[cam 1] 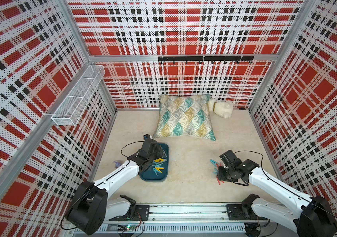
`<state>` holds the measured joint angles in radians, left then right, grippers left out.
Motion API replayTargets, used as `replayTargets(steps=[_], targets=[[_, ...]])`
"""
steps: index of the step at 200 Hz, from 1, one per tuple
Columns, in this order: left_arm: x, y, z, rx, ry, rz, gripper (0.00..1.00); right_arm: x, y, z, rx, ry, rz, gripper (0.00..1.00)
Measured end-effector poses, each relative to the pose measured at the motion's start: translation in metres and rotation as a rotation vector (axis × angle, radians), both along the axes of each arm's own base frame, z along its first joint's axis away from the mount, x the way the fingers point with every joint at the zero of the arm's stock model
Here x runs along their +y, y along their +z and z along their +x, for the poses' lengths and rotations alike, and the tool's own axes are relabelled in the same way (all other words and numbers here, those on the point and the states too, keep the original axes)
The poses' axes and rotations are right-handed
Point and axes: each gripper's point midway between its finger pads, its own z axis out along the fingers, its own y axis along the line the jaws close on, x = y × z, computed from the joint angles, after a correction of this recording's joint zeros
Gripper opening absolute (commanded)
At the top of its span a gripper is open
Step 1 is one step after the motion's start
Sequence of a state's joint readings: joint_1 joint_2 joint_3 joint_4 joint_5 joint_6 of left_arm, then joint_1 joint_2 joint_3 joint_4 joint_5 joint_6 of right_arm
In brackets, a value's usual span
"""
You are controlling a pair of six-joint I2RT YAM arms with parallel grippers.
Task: Put the clothespins into the storage box
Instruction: Pick up the clothespin from the center of the board.
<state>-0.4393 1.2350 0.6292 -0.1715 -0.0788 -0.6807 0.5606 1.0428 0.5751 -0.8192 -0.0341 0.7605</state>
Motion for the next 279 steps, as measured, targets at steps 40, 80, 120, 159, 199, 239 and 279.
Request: replayTargets(steps=[40, 80, 120, 159, 199, 239, 279], targets=[[-0.005, 0.008, -0.002, -0.015, -0.01, -0.028, 0.6, -0.002, -0.021, -0.014, 0.074, 0.015, -0.028, 0.34], [-0.007, 0.011, -0.003, -0.019, -0.011, -0.044, 0.6, 0.009, -0.021, -0.005, 0.053, 0.034, -0.009, 0.31], [-0.008, 0.011, -0.003, -0.015, -0.012, -0.051, 0.6, 0.016, -0.02, -0.001, 0.038, 0.053, -0.012, 0.34], [-0.009, 0.011, -0.003, -0.014, -0.011, -0.056, 0.6, 0.019, -0.016, -0.007, 0.043, 0.08, -0.027, 0.36], [-0.01, 0.011, -0.004, -0.012, -0.012, -0.061, 0.6, 0.032, 0.0, 0.002, -0.001, 0.104, -0.003, 0.35], [-0.01, 0.011, -0.004, -0.009, -0.013, -0.065, 0.6, 0.033, -0.01, 0.001, 0.032, 0.112, -0.027, 0.33], [-0.011, 0.012, -0.004, -0.009, -0.013, -0.072, 0.6, 0.034, -0.021, 0.0, 0.055, 0.116, -0.041, 0.29]])
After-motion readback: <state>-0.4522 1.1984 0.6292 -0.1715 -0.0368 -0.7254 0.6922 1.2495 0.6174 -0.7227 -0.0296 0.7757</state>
